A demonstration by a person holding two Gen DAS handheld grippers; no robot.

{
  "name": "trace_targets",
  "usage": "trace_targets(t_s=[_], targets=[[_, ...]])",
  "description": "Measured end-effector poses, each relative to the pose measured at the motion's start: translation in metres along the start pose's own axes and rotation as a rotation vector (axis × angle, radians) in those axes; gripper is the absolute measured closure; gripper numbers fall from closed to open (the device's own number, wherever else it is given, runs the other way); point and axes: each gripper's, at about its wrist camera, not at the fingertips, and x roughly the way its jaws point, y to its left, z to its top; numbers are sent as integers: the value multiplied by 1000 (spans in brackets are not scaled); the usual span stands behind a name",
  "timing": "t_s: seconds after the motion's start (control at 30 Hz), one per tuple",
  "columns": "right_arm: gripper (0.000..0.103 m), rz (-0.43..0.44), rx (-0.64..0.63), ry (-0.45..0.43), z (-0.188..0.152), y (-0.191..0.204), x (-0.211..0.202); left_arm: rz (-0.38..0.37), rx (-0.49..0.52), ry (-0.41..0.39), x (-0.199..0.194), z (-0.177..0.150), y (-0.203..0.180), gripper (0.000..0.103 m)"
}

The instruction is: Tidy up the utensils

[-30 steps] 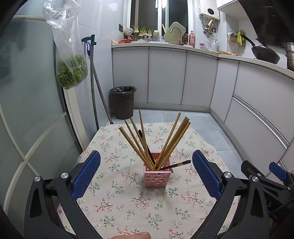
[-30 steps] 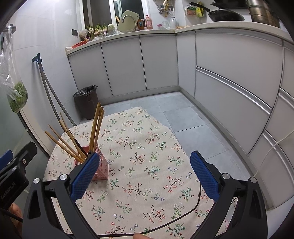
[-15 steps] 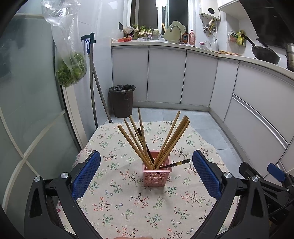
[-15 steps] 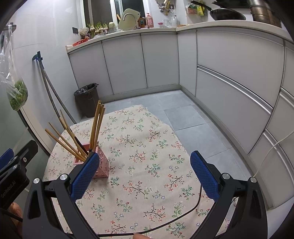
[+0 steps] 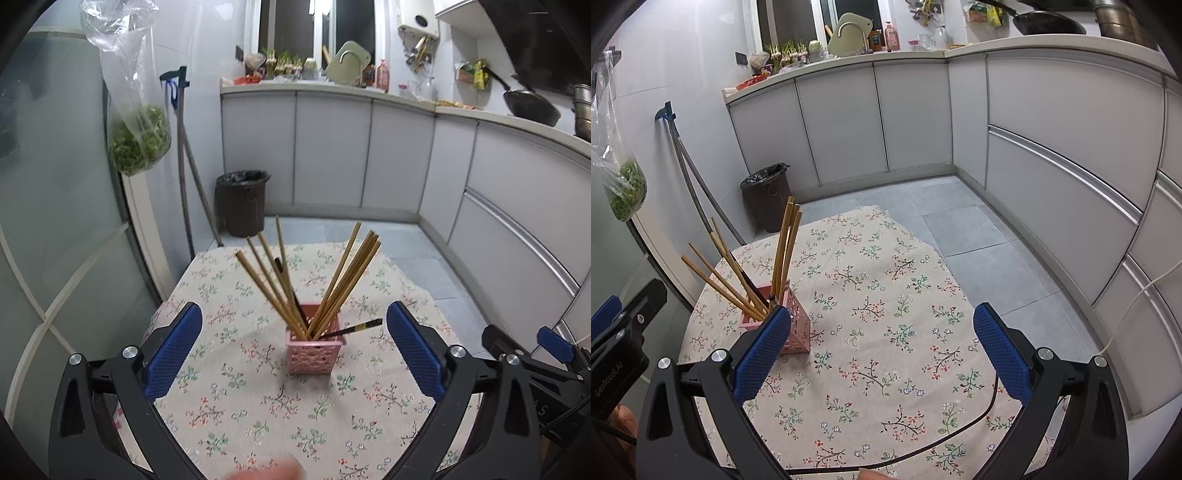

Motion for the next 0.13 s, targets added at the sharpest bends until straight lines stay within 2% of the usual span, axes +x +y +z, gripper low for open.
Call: trace_targets(t_s=[0.13], targets=[[7,1,4,-5,0,-1,-1,-13,17,10,-1,-1,-3,7]])
